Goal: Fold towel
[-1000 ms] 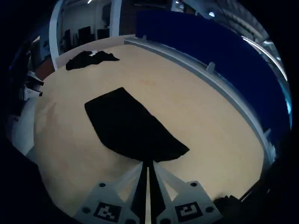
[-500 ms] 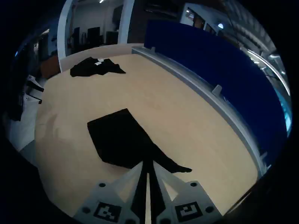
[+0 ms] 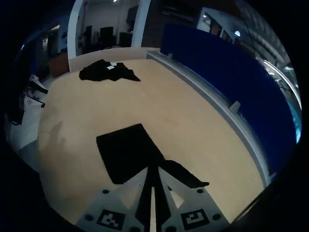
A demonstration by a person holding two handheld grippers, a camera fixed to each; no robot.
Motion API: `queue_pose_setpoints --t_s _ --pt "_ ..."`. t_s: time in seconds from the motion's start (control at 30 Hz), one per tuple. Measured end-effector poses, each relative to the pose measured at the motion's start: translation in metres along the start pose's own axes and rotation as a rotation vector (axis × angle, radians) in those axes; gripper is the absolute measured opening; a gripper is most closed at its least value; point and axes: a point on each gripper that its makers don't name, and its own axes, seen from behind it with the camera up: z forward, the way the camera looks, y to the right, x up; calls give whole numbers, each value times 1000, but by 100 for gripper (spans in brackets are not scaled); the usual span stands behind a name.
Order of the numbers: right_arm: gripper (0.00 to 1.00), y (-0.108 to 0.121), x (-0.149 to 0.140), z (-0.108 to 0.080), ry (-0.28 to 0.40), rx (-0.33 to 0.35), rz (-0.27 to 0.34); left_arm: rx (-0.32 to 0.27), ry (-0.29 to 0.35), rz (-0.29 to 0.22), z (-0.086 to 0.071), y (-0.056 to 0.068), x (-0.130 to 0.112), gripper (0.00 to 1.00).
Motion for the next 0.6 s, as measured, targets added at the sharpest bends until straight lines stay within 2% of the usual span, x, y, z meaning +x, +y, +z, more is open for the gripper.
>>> queue_pose_setpoints --t_s 0.27,0.47,0.6 --pt "3 -54 25 52 2 107 -42 30 20 -17 -13 -9 -1 93" --pt "3 -103 11 98 -48 204 -27 35 23 -39 -22 -9 -7 93" --pt "3 -117 -1 111 -86 227 -16 38 21 -51 -22 -11 -12 93"
